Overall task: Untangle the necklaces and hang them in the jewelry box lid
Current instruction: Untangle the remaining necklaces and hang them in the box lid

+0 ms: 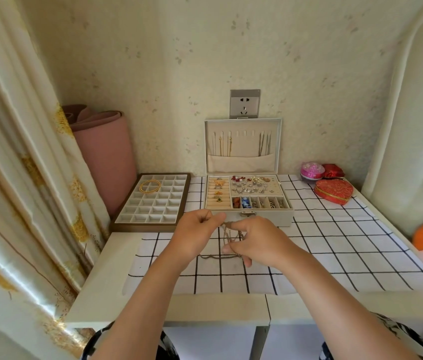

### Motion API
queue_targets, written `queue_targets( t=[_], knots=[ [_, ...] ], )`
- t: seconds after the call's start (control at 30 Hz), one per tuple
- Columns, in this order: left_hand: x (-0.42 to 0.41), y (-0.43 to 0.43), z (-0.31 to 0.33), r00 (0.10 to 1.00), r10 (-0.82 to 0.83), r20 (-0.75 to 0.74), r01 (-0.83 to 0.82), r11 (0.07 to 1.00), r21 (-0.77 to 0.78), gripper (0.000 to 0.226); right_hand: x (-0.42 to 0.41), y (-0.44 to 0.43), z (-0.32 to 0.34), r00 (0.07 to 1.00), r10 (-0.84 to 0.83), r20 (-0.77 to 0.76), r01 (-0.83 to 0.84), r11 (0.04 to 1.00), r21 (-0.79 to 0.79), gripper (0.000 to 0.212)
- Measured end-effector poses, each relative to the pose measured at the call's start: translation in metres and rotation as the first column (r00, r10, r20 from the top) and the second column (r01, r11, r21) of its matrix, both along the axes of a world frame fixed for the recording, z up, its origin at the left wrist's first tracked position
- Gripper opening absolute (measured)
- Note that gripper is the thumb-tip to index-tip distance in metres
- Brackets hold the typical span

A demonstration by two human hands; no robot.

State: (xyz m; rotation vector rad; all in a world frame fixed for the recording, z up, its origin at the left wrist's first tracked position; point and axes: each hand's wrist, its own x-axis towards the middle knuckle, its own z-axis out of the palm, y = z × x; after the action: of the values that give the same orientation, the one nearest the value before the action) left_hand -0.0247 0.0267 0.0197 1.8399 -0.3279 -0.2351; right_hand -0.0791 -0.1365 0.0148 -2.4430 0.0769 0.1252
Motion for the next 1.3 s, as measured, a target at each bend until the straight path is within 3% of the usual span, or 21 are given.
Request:
queue_targets(
  t=[0.07,0.2,0.33,0.5,0.73,0.9,1.0,1.17,1.2,1.3],
  knots=[
    [-0.002,0.0,0.001,1.0,-0.026,-0.002,0.025,1.0,-0.016,0.043,0.002,0.007,-0.003,0.999,-0.038,0.037,0.037,0.998,0.042,0.063],
    [-0.005,0.002,0.004,0.999,-0.045,0.011,0.045,0.998,-0.05,0.041,0.005,0.016,-0.009,0.993,-0.087,0.082,0.069,0.977,0.201,0.014],
    [0.001,0.01,0.004,0.995,0.1,0.026,-0.099,0.995,-0.033,0.041,0.007,0.012,-0.005,0.989,-0.124,0.078,0.102,0.964,0.244,0.019],
    [0.011,0.023,-0.002,0.967,0.211,0.141,-0.235,0.954,0.186,0.049,0.008,-0.002,-0.002,0.975,-0.198,0.101,0.176,0.965,0.193,0.025],
    [0.014,0.019,-0.007,0.98,0.17,0.106,-0.197,0.912,0.359,0.049,0.014,-0.011,-0.001,0.872,-0.439,0.219,0.342,0.864,0.37,0.029],
    [0.009,0.015,-0.007,0.996,0.069,0.047,-0.08,0.95,0.301,0.041,0.011,0.004,0.002,0.965,-0.262,0.027,0.205,0.81,0.55,0.022],
    [0.005,0.013,-0.006,0.998,0.053,0.045,-0.062,0.967,0.245,0.035,0.01,0.01,0.001,0.983,-0.178,-0.033,0.171,0.846,0.505,0.026],
    [0.001,0.01,-0.005,0.999,-0.001,-0.034,0.005,0.993,0.117,0.026,0.011,0.012,-0.003,0.968,-0.248,0.039,0.219,0.91,0.353,0.039],
    [0.0,0.008,-0.005,0.999,-0.016,-0.041,0.02,0.994,0.11,0.025,0.011,0.012,-0.003,0.964,-0.259,0.063,0.23,0.926,0.299,0.041],
    [-0.003,0.005,-0.004,0.999,-0.051,-0.009,0.052,0.984,0.168,0.021,0.007,0.014,0.002,0.945,-0.3,0.127,0.309,0.95,-0.052,0.049]
  ],
)
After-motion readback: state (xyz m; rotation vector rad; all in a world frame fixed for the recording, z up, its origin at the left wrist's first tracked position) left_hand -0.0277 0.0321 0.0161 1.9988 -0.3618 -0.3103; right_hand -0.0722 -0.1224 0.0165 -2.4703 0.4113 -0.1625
